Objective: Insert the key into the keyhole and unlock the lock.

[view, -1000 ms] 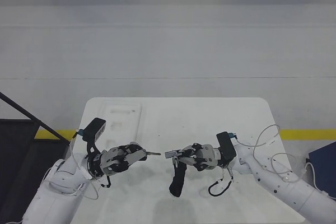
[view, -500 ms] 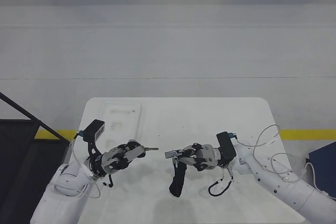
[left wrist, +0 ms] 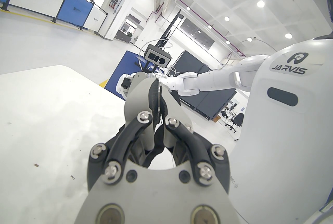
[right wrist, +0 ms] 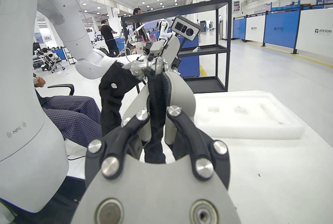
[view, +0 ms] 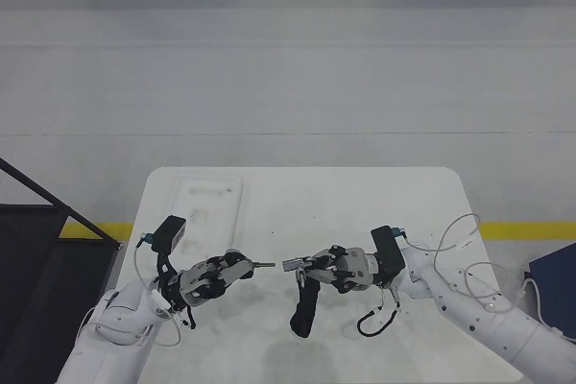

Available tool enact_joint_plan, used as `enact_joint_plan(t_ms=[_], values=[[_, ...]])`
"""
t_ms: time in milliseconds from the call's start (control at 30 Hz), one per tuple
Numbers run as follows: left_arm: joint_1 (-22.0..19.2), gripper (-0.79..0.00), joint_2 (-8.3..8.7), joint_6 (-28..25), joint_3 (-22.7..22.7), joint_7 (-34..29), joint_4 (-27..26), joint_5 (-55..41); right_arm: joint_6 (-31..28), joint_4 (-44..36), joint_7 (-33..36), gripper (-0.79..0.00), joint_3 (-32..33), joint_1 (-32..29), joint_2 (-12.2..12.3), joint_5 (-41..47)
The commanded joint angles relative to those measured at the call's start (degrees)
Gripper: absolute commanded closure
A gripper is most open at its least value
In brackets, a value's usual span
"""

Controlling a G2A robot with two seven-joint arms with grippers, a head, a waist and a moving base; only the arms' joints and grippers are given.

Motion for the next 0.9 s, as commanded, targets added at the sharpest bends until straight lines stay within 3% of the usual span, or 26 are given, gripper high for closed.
enact_joint_plan(t_ms=[0,500,867], values=[[0.0,0.000,0.01,0.0,0.0,0.0,0.0,0.0,0.0,0.0,0.0,0.000,0.0,0.0,0.0,0.0],[0.0,0.000,0.01,0.0,0.0,0.0,0.0,0.0,0.6,-0.5,0.2,0.000,0.1,-0.4,-0.1,0.5],[0.0,0.000,0.01,0.0,0.0,0.0,0.0,0.0,0.0,-2.0,0.0,0.000,7.1,-4.7,0.6,1.7]])
